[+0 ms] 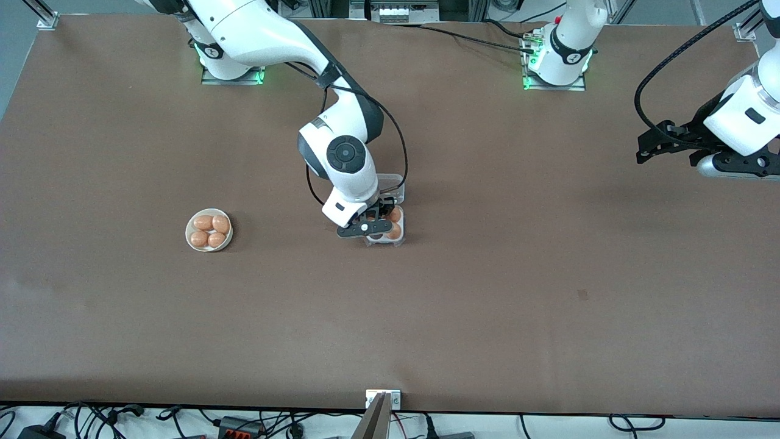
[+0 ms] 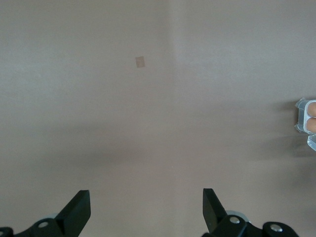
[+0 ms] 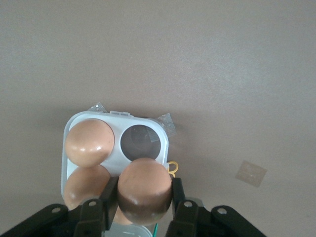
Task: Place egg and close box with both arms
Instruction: 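Lower the egg into the empty carton slot and open the right gripper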
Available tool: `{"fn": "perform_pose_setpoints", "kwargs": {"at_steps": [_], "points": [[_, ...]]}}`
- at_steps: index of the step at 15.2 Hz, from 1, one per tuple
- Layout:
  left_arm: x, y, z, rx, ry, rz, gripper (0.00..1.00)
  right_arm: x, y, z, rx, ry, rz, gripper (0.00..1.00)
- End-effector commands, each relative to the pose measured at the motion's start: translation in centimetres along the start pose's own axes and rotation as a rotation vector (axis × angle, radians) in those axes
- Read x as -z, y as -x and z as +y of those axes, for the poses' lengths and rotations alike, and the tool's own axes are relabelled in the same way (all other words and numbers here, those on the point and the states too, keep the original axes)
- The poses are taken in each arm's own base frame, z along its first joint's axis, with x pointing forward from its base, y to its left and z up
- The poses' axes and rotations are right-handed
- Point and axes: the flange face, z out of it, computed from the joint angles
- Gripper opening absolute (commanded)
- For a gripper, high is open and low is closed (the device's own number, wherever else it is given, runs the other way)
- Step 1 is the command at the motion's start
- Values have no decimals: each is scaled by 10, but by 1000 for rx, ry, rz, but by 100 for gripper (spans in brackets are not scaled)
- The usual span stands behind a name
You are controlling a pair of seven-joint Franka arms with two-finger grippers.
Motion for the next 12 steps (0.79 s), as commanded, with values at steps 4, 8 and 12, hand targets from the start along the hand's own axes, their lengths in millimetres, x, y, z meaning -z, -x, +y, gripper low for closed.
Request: {"fn": "perform_pose_setpoints", "kwargs": {"at_steps": [4, 8, 12], "points": [[6, -3, 2, 7, 0, 4, 100, -10, -3, -6, -39, -54, 4, 0], [7, -2, 3, 7, -1, 3, 100, -18, -2, -4, -49, -48, -6, 23], [6, -3, 3, 5, 0, 4, 100, -9, -4, -7, -100, -61, 1, 100]]}}
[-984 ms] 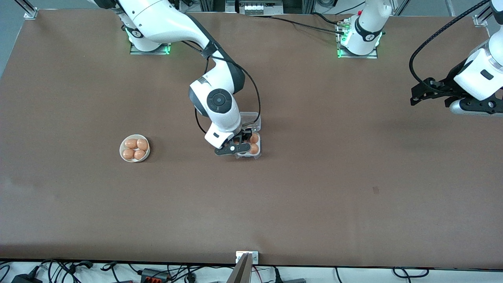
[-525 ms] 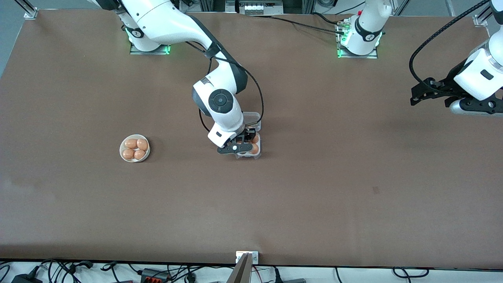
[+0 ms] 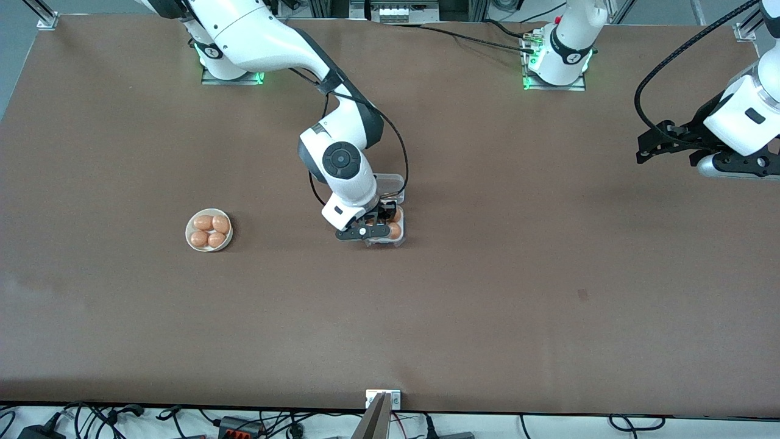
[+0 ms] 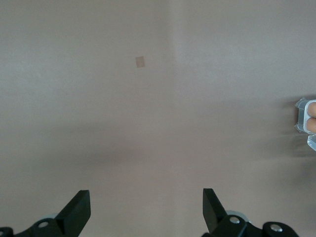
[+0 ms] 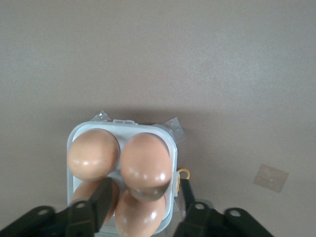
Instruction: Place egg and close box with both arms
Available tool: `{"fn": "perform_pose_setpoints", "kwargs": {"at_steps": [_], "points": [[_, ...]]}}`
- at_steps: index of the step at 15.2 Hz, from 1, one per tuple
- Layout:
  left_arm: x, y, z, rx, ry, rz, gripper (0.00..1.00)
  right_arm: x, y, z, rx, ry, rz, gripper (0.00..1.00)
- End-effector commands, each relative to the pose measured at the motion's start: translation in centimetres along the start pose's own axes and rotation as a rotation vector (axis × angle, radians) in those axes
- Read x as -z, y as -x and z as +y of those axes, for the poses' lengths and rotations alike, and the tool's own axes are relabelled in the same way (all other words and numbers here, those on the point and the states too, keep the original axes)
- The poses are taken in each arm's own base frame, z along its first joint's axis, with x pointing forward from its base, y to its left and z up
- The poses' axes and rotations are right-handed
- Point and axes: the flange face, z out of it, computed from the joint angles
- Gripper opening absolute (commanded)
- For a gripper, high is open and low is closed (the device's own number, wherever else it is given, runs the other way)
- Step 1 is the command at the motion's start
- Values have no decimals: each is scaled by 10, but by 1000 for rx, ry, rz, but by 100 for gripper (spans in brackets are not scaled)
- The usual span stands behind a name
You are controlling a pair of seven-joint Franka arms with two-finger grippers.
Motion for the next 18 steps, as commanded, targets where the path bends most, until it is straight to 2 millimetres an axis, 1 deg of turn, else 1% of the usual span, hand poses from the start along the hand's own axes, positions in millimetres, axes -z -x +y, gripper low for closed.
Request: {"fn": "perform_pose_setpoints", "kwargs": {"at_steps": [1, 2, 3, 4, 5, 6, 7, 9, 10, 11, 12, 13, 14, 15, 17, 18], "points": [[6, -3, 3, 5, 0, 5, 100, 17, -8, -12, -44, -30, 14, 100], [6, -3, 3, 5, 0, 5, 100, 28, -13, -15, -44, -40, 27, 100], [6, -3, 3, 5, 0, 5, 100, 41, -22, -7, -58, -35, 33, 100], [6, -3, 3, 5, 0, 5, 100, 72, -32, 4, -65, -33, 52, 100], [6, -3, 3, 5, 0, 5, 100, 91, -44, 24, -91, -13, 54, 100], [6, -3, 3, 5, 0, 3, 100, 116, -53, 43, -117, -5, 58, 100], [5, -2, 3, 6, -1, 0, 100, 136, -64, 66, -148, 9, 64, 100], [6, -2, 2, 10, 1, -2, 100, 166, -80, 114, -206, 42, 57, 100], [5, -2, 0, 39, 12, -5, 100, 183, -89, 144, -224, 50, 49, 100], [5, -3, 5, 63, 10, -4, 100, 201, -96, 176, -228, 57, 41, 100], [0, -6, 3, 82, 7, -13, 100, 220, -101, 208, -221, 61, 32, 100], [-2, -7, -2, 93, 10, -17, 100, 234, -103, 232, -201, 65, 25, 100], [-7, -9, 0, 86, 8, -28, 100, 251, -105, 258, -174, 65, 25, 100], [-17, -11, 1, 82, 2, -57, 100, 266, -105, 283, -163, 67, 20, 100], [-21, -9, 0, 77, 0, -88, 100, 285, -101, 314, -171, 66, 1, 100], [-24, -10, 2, 72, 1, -97, 100, 293, -99, 324, -186, 66, -1, 100]]}}
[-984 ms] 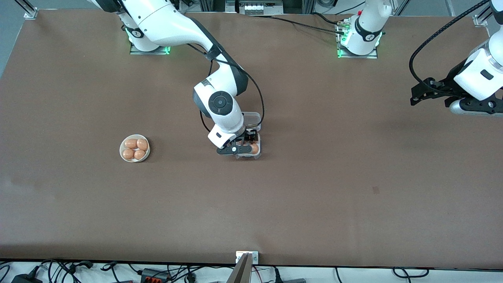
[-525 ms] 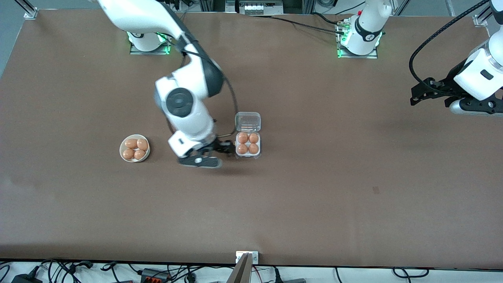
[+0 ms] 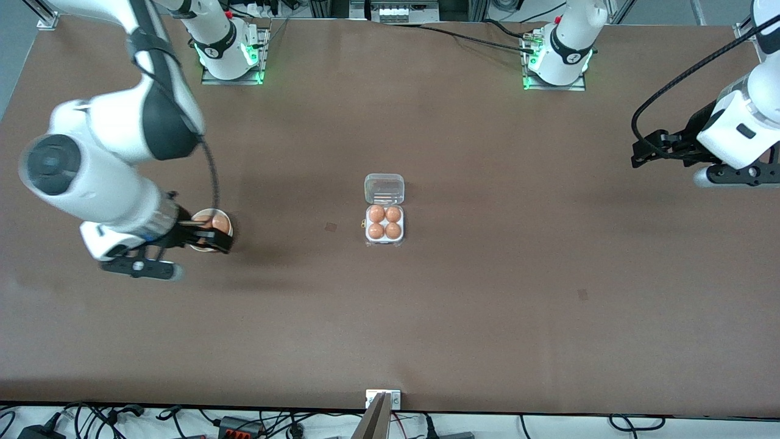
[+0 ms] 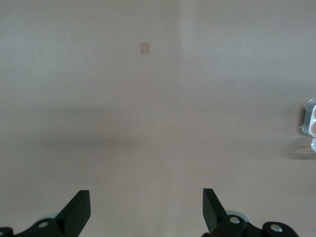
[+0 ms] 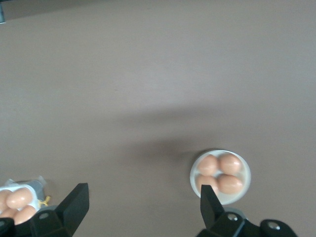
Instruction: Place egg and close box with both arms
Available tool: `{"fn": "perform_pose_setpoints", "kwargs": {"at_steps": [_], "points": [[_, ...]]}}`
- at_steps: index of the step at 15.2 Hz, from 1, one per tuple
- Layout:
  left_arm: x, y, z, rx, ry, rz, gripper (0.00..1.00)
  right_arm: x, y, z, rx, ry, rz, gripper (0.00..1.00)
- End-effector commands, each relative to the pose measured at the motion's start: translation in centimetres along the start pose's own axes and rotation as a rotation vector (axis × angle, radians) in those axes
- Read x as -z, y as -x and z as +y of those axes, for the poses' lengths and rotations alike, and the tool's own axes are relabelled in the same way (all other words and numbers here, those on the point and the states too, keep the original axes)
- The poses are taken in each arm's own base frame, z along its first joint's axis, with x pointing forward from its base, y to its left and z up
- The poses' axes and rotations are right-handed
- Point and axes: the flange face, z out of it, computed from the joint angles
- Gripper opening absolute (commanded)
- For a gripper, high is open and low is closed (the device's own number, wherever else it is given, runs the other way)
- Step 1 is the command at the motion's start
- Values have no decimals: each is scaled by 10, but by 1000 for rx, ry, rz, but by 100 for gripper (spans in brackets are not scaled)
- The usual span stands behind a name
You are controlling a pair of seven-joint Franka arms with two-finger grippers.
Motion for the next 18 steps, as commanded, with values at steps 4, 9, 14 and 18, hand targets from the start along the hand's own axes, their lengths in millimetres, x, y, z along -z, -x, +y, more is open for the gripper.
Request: {"fn": "perform_pose_setpoints", "kwargs": {"at_steps": [4, 9, 14, 18], "points": [[-8, -5, 7, -2, 5, -52, 100, 43, 2, 62, -11, -11, 9, 100], [-38, -17, 8, -132, 10, -120, 87, 65, -6, 126, -21, -20, 43, 100], [-56, 6, 30, -173, -9, -291, 9, 88, 9, 161, -61, -2, -8, 100], [-79, 40, 101, -185, -62, -364, 1, 124, 25, 177, 94, 20, 24, 100]]}}
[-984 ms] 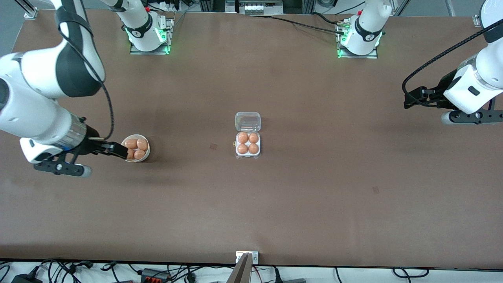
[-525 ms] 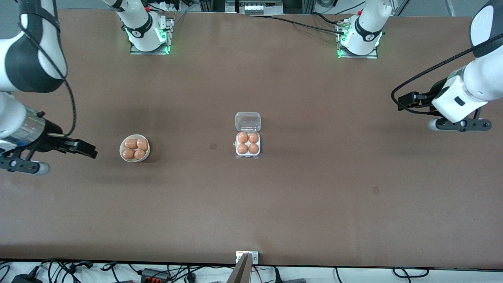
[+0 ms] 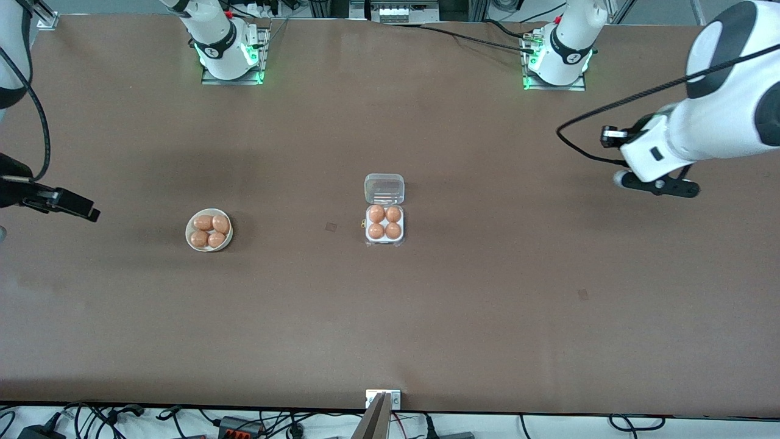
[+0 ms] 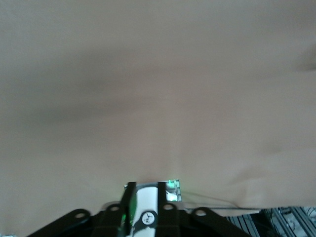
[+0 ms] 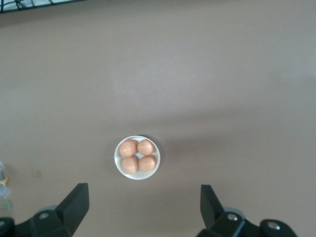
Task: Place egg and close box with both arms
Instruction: 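Reach the left gripper to the open carton lid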
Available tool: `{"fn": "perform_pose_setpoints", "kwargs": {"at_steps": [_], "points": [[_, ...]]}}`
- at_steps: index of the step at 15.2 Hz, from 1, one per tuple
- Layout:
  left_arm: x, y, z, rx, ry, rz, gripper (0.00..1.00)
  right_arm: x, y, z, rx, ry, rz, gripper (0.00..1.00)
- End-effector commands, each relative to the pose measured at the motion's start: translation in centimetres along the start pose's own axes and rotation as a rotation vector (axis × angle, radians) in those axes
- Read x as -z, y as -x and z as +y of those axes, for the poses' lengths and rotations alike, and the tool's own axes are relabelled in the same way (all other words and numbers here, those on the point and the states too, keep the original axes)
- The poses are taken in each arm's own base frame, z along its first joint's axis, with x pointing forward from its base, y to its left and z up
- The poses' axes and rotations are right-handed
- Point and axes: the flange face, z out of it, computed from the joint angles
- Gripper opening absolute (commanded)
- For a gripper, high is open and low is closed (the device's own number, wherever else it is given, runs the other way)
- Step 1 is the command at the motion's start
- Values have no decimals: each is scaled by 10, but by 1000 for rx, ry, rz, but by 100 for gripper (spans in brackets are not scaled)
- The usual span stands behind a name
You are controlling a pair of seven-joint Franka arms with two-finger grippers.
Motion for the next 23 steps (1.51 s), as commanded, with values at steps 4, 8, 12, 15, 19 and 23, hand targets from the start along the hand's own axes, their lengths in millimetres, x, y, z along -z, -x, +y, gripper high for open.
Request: {"fn": "perform_pose_setpoints", "kwargs": {"at_steps": [4, 8, 12, 15, 19, 23], "points": [[-58, 22, 173, -80, -92, 16, 1, 25, 31, 7, 70, 8, -9, 100], [-91, 39, 270, -13, -65, 159, 1, 14, 58, 10, 77, 3, 21, 100], [-143, 45, 326, 31, 25, 301, 1, 14, 66, 13, 77, 4, 40, 100], [-197, 41, 362, 63, 121, 352, 1, 10, 63, 16, 74, 3, 29, 100], [-247, 14, 383, 40, 82, 435, 1, 17, 61, 11, 82, 3, 40, 100], [-269, -10, 399, 41, 157, 493, 1, 15, 64, 12, 86, 1, 14, 100]]}}
